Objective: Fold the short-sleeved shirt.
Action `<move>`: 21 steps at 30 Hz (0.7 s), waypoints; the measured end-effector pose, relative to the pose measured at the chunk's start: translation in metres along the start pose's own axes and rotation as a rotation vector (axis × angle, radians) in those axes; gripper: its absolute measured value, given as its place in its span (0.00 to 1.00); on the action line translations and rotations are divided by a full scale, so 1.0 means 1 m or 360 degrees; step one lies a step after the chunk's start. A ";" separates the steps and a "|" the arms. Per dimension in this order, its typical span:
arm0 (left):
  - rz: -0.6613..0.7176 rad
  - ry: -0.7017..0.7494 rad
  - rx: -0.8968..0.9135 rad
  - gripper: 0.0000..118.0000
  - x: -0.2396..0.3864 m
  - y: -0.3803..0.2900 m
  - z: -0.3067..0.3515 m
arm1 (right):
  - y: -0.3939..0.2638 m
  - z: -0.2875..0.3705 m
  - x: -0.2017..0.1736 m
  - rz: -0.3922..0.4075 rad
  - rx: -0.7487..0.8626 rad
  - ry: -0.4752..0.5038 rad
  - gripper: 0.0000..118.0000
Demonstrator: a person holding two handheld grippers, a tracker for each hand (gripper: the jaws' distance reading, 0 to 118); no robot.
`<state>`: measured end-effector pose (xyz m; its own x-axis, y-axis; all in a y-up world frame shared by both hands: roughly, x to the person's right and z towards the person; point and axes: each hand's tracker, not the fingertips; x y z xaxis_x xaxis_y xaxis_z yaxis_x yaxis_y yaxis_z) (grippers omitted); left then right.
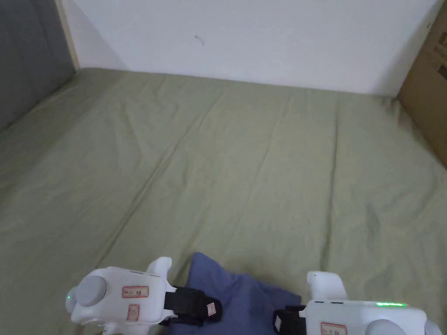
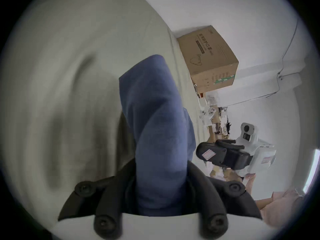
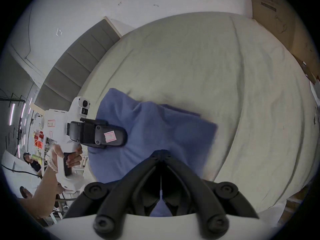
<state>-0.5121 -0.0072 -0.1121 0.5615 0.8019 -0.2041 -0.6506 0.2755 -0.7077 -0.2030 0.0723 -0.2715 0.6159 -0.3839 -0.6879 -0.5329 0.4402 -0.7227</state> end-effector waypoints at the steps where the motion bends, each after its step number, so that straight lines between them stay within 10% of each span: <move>1: -0.0023 0.0054 0.0007 0.16 -0.001 0.003 0.012 | 0.000 0.002 -0.001 0.0002 0.0012 0.0003 0.00; 21: -0.0479 0.2243 -0.0201 0.17 -0.078 0.112 0.193 | 0.005 -0.024 0.011 -0.0082 -0.0075 -0.0130 0.00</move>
<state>-0.7277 0.0630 -0.0451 0.7421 -0.4770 -0.4709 -0.4126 0.2286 -0.8817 -0.2130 0.0509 -0.2838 0.6872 -0.3368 -0.6436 -0.5249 0.3824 -0.7605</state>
